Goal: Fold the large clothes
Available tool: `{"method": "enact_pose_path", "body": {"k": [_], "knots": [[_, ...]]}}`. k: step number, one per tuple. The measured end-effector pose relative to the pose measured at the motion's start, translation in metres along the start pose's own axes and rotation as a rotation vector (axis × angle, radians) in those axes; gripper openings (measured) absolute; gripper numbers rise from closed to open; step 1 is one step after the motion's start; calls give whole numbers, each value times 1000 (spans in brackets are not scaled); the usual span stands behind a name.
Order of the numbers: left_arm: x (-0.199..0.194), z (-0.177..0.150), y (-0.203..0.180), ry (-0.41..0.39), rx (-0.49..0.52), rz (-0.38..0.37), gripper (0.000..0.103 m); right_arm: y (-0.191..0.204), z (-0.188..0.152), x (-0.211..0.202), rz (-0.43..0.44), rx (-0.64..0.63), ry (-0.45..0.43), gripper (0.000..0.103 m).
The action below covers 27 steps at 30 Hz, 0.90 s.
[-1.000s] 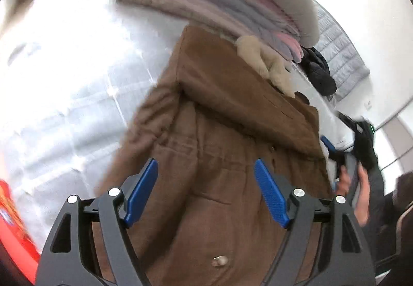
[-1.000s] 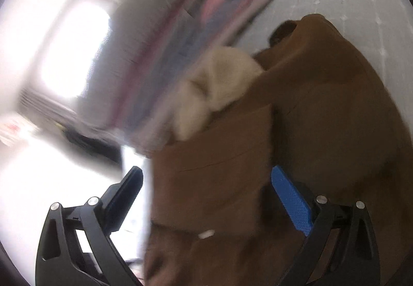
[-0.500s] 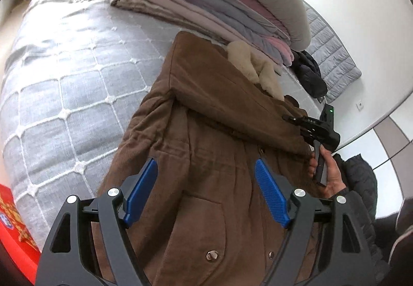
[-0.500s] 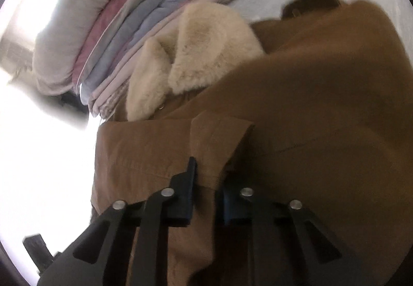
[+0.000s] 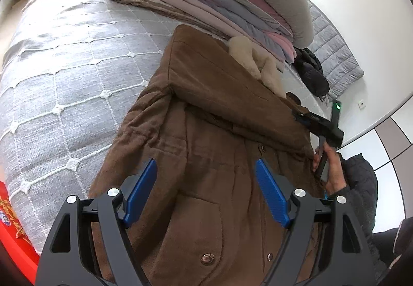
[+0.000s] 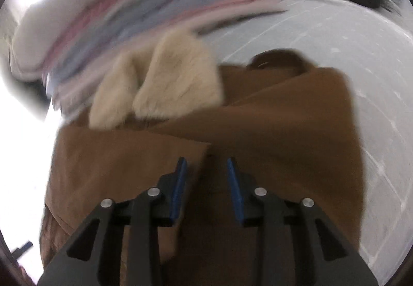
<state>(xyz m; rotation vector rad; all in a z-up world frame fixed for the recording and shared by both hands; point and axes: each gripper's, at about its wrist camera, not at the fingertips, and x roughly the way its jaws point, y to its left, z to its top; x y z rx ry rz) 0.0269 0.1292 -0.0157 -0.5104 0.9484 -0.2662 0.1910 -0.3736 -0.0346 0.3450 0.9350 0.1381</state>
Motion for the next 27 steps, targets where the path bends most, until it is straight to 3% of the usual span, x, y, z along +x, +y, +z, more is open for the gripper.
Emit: {"method": "enact_pose_path", "body": {"k": [3,5,8,10,12,15,16,21,22,27], "knots": [[-4,0,-3,-5,7,-8,75,29,-30,-50,155,-82,-144,60],[-4,-2,-6,-4,11,-11,75,56,-49,-50,185,-161,-102,72],[-9,-5,-10,-21,36,11,75,52,-70,5,130,-100,130,70],[-12,-7,-12,-31,54,28,75,43,-77,-4,126,-18,83,68],[-16,-8,-10,-38,51,30,75,57,-88,-45,135,24,-16,70],[-22,-8,-4,-41,23,17,75,88,-135,-105,228,-37,-106,85],[-24,-8,-3,-46,17,15,75,101,-151,-116,239,-67,-114,90],[-39,-12,-5,-90,40,25,75,119,-226,-179,255,-153,-130,90],[-42,-13,-4,-107,47,38,75,115,-235,-190,269,-136,-146,96],[-59,-16,6,-185,72,125,75,84,-260,-204,321,96,-152,96]]}}
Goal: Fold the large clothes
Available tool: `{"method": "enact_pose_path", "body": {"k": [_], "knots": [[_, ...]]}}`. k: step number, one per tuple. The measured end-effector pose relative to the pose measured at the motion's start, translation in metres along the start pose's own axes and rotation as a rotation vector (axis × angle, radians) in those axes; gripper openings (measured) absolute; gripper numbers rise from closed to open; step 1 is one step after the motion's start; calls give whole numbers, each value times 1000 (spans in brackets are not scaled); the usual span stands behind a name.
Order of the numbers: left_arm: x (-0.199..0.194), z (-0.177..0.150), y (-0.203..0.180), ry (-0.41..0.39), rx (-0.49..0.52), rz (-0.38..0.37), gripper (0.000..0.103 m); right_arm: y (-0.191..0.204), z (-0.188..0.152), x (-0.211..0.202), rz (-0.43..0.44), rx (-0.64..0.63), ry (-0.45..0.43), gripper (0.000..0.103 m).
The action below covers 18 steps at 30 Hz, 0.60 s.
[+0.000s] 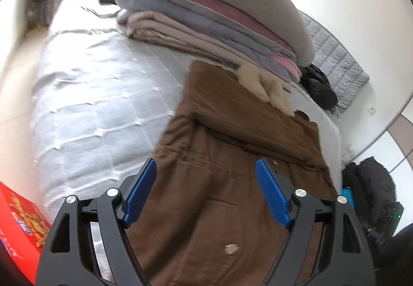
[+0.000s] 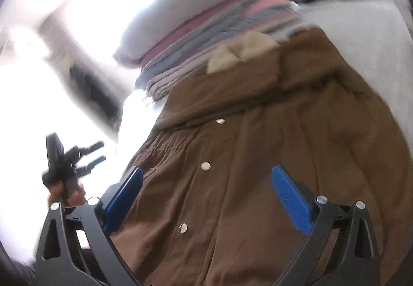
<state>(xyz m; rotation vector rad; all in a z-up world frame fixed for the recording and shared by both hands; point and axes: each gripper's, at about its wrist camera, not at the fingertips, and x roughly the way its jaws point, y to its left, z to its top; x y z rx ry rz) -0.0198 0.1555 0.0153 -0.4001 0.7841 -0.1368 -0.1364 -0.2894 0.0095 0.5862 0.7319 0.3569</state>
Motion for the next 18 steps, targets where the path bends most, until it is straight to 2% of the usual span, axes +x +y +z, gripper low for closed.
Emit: {"method": "enact_pose_path", "body": {"k": [4,9,18], "knots": [[-9,-5,19,-3,-49,24,76,-16,7,-1,15,94,-47,96],[-12,-8,46,5,-120,61,76,-36,12,4,36,202,-42,96],[-11,-15,92,38,-254,94,76,-43,9,0,28,232,-36,96]]}}
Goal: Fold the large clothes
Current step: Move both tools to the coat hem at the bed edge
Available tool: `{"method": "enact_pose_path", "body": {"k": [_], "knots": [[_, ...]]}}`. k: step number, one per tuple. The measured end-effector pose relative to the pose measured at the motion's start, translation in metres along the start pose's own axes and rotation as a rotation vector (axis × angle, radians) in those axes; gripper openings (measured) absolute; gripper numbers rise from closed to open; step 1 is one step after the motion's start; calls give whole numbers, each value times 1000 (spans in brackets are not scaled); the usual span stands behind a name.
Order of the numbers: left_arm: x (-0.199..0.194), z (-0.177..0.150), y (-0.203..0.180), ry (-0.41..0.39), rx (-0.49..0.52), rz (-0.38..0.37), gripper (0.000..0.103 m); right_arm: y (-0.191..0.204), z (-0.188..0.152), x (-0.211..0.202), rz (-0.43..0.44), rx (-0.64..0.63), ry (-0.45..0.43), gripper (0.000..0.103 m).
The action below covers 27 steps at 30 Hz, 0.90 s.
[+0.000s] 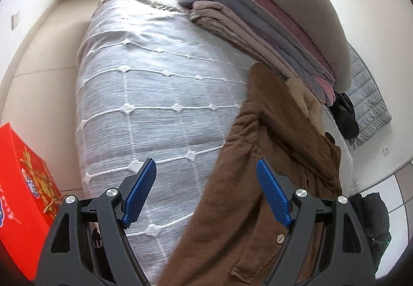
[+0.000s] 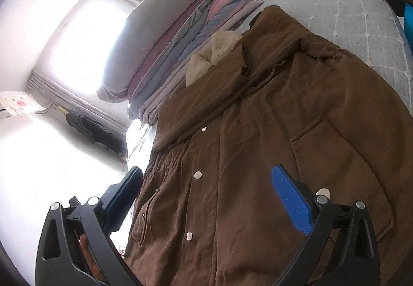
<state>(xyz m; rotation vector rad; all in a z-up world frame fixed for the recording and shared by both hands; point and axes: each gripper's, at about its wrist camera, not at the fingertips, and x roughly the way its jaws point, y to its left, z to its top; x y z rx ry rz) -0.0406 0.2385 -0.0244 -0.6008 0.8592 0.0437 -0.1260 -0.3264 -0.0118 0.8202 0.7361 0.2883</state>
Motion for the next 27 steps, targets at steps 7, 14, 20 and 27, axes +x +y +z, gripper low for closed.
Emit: {"method": "enact_pose_path", "body": {"k": [7,14,20,27], "knots": [[-9,-4,9,-3,15,25,76,10,-3,6,-33,-58,32,96],[-37,-16,33,34,39,-155,89,13,-1,-17,21,-118,24,96],[-43,-37,51,159,27,-261,90,-6,14,-64,-55,-171,55,96],[-26,-68,63,334,-1,-242,90,-85,16,-97,-229,-68,164,96]]}}
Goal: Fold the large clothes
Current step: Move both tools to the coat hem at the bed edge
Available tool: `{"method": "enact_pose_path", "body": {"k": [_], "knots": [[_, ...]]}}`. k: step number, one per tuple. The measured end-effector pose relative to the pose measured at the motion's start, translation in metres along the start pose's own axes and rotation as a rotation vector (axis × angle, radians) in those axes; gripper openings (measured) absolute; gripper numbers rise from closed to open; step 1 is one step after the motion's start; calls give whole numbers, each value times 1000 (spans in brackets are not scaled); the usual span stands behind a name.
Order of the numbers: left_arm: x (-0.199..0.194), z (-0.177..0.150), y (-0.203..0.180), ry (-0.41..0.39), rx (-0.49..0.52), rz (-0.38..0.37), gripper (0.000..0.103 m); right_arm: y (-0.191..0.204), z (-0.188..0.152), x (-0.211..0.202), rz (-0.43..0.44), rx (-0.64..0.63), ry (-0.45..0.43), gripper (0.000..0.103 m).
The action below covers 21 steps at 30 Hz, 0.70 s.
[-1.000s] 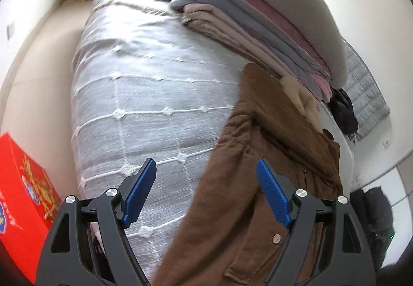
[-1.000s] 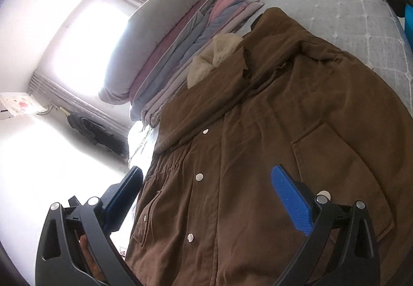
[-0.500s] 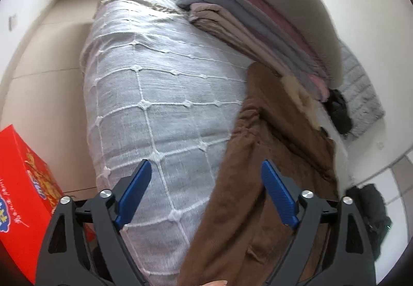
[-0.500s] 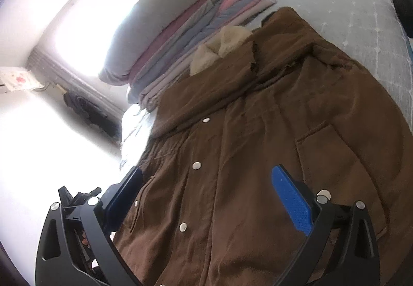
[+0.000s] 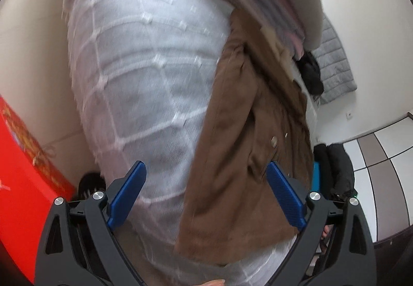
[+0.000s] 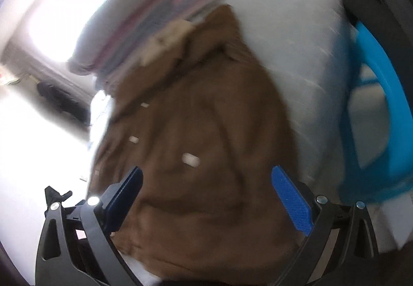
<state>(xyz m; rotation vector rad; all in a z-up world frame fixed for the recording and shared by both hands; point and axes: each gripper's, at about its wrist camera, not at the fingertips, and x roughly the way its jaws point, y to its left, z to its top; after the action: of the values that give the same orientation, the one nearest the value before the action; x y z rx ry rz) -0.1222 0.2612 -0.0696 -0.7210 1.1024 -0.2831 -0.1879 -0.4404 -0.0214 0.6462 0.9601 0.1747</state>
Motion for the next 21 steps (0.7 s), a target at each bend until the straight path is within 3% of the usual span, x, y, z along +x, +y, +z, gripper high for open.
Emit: {"method": "enact_pose_path", "body": {"k": [4,9,15,21], "knots": [[12,-13,12,79,-33,54,90,-58,-16,12,39,145,52,96],[23,-24,24,163,-50,32,90,-101,-29,35,137,256,98,96],[33,-39,35,231,-95,-36,90,-127,-36,56,307,315,149,96],[51,-50,31,281,-102,-43,91,-135,-46,71,422,344,178,96]]}}
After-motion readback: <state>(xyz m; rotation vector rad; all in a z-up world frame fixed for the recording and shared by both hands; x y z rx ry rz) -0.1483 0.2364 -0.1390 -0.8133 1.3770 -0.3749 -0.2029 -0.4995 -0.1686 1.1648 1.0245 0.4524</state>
